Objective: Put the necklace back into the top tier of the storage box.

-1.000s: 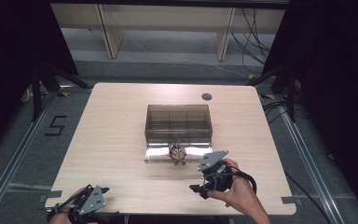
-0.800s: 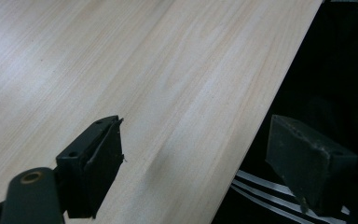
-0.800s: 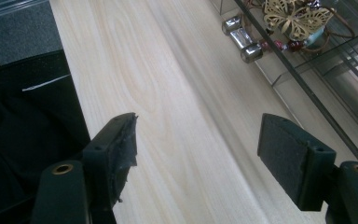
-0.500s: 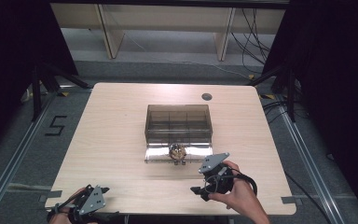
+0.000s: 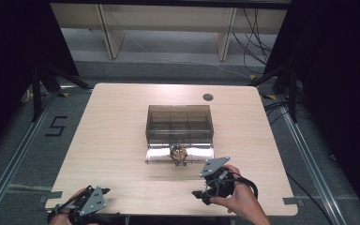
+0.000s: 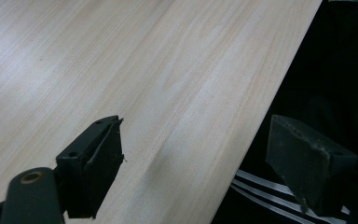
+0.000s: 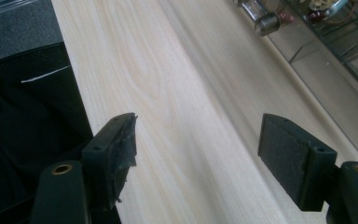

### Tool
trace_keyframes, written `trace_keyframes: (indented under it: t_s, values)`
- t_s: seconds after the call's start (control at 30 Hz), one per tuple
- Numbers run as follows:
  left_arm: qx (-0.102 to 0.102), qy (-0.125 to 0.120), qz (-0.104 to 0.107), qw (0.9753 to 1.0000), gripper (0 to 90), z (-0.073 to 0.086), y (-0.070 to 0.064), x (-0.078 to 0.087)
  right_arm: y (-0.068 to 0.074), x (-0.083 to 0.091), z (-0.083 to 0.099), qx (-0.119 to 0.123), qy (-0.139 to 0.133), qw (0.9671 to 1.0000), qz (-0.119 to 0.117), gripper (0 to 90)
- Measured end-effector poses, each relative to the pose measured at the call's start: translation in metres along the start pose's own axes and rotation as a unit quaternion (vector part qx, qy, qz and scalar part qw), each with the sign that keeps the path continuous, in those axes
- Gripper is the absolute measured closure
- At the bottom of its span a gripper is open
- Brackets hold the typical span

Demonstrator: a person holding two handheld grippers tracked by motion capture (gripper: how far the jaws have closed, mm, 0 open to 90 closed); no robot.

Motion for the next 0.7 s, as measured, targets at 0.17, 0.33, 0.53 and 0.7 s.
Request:
trace_keyframes:
  t_s: [0.17, 0.33, 0.53, 0.7]
  values:
    - [-0.002, 0.001, -0.001, 1.0, 18.0, 0.0, 0.001, 0.0, 0.0, -0.002, 0.005, -0.005, 0.003, 1.0, 0.001, 28.9]
    - [-0.002, 0.0, -0.001, 1.0, 18.0, 0.0, 0.0, 0.001, 0.001, -0.005, 0.009, -0.006, 0.003, 1.0, -0.006, 28.9]
    - [-0.001, -0.001, -0.002, 1.0, 18.0, 0.0, 0.001, 0.001, 0.002, -0.005, 0.013, -0.007, 0.003, 1.0, -0.004, 28.7]
    - [-0.002, 0.0, -0.002, 1.0, 18.0, 0.0, 0.001, 0.001, 0.003, -0.008, 0.018, -0.006, -0.003, 1.0, 0.0, 26.9]
Point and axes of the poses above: each handheld gripper's, and its own axes: x roughly backward along the jaws, z roughly out of its underside, y roughly to its left, the point moved 2 cm from there along -x, roughly forward along the jaws, and after that the axes turned 1 degree about y, right-handed, at the moved point
